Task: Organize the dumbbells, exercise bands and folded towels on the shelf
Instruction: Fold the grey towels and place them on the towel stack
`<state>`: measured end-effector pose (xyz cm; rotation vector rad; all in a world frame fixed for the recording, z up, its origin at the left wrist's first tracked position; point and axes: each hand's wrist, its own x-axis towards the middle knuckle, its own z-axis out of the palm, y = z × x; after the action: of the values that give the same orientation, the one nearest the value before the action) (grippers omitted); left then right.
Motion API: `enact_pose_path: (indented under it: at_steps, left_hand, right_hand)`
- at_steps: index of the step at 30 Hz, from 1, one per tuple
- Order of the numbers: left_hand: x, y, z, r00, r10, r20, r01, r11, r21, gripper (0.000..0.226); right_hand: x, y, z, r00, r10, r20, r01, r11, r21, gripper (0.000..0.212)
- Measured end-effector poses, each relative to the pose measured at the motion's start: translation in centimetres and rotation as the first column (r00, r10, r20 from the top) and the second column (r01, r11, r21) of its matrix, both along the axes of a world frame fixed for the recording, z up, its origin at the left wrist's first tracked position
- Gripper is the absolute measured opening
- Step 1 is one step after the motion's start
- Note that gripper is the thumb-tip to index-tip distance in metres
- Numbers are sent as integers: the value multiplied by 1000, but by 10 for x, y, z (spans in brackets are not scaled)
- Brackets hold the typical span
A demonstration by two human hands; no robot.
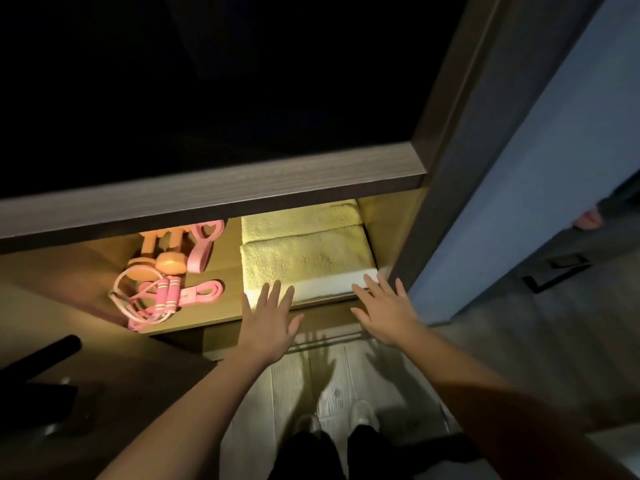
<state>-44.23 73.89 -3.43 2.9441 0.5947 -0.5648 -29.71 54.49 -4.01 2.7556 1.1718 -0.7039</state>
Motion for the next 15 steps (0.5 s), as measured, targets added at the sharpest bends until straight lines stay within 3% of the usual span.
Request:
enact_pose_path:
  at_steps: [6,15]
  left_hand:
    - [-24,-31,16,997,-70,-13,69,994,-88,70]
    - [43,-91,26,974,-223,-45,216,969,-118,64]
  right_hand:
    - [-39,-18,12,997,-65,-49,65,998,4,59]
    - [-4,-64,11,991,-128,-49,129,992,11,60]
